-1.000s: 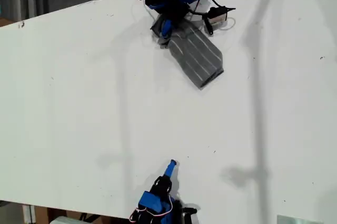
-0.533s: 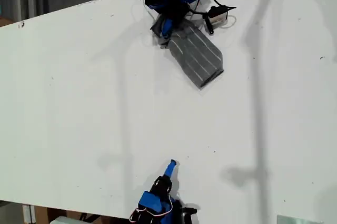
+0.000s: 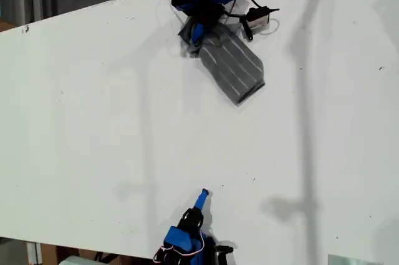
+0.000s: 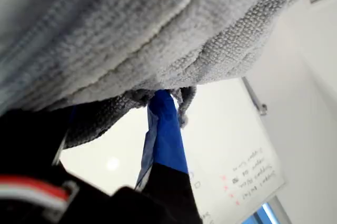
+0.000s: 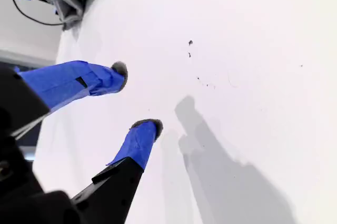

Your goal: Grasp corners of a square towel and fold twice.

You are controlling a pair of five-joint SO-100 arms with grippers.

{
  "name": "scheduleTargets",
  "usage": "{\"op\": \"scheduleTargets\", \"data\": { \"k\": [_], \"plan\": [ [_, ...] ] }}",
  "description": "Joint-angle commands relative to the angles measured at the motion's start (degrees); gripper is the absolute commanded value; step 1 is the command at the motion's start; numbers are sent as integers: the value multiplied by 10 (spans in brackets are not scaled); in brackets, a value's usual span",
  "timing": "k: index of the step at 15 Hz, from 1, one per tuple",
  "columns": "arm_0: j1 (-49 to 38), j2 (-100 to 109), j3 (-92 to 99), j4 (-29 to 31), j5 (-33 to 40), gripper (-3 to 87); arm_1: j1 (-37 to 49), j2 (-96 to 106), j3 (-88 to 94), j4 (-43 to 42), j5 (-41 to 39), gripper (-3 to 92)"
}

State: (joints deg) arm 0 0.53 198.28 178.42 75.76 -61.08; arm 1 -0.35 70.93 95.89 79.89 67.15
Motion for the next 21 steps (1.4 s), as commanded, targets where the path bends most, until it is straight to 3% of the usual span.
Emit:
{"op": "scheduleTargets", "data": {
  "k": [1,21],
  "plan": [
    [-4,3,3,-9,4,172,21,-24,-10,-7,0,227],
    [-4,3,3,-9,4,172,43,-269,-169,202,23,231]
  ]
}}
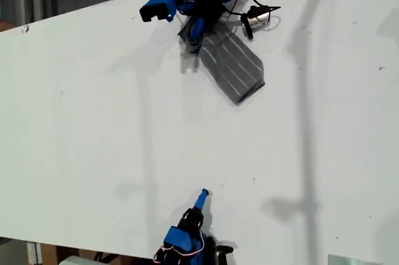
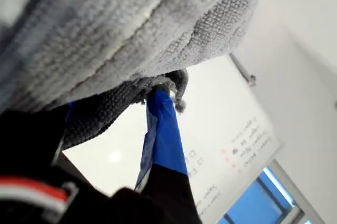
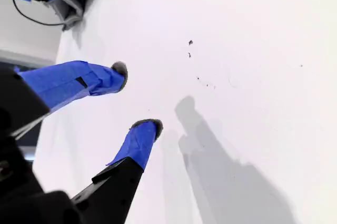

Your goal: Grasp corners of a square towel and fold twice.

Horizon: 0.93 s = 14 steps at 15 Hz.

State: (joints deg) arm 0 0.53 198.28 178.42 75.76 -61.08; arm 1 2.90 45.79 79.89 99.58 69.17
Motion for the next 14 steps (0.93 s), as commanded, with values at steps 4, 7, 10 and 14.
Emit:
{"op": "scheduleTargets", "data": {
  "k": [4,7,10,14],
  "plan": [
    [-4,3,3,-9,4,172,10,-66,-43,47,11,231],
    [-4,3,3,-9,4,172,11,-103,-50,75,26,231],
    [-4,3,3,-9,4,172,11,-128,-51,94,40,231],
    [-4,3,3,-9,4,172,9,-191,-87,139,53,231]
  ]
}}
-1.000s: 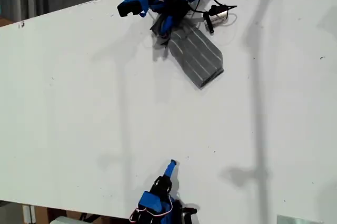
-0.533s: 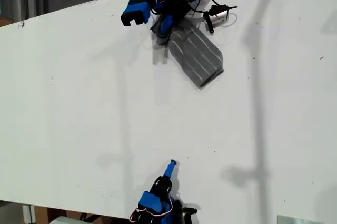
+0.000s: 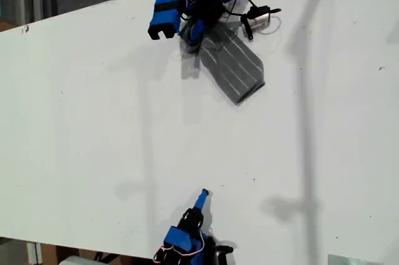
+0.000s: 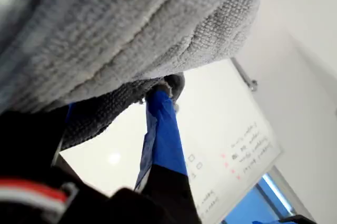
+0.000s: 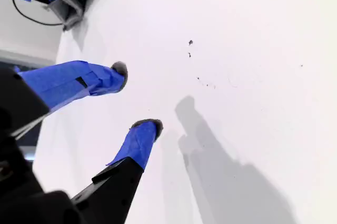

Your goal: Grasp corners of a square towel and fold twice.

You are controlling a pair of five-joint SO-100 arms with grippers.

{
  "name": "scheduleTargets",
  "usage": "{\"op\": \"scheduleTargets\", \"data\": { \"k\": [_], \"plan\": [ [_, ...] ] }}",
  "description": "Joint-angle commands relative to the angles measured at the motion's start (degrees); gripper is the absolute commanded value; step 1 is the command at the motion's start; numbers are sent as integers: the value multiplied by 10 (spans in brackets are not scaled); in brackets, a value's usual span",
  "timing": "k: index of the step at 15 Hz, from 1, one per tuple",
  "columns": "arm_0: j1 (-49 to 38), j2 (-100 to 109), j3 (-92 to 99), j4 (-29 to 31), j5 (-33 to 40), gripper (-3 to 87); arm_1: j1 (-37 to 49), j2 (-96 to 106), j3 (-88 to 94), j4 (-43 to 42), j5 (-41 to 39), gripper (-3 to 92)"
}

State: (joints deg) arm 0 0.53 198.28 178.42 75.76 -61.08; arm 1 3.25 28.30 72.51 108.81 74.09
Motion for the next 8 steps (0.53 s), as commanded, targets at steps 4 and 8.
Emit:
{"op": "scheduleTargets", "data": {
  "k": [4,8],
  "plan": [
    [-4,3,3,-9,4,172,5,-38,-35,69,11,229],
    [-4,3,3,-9,4,172,3,-47,-46,79,16,230]
  ]
}}
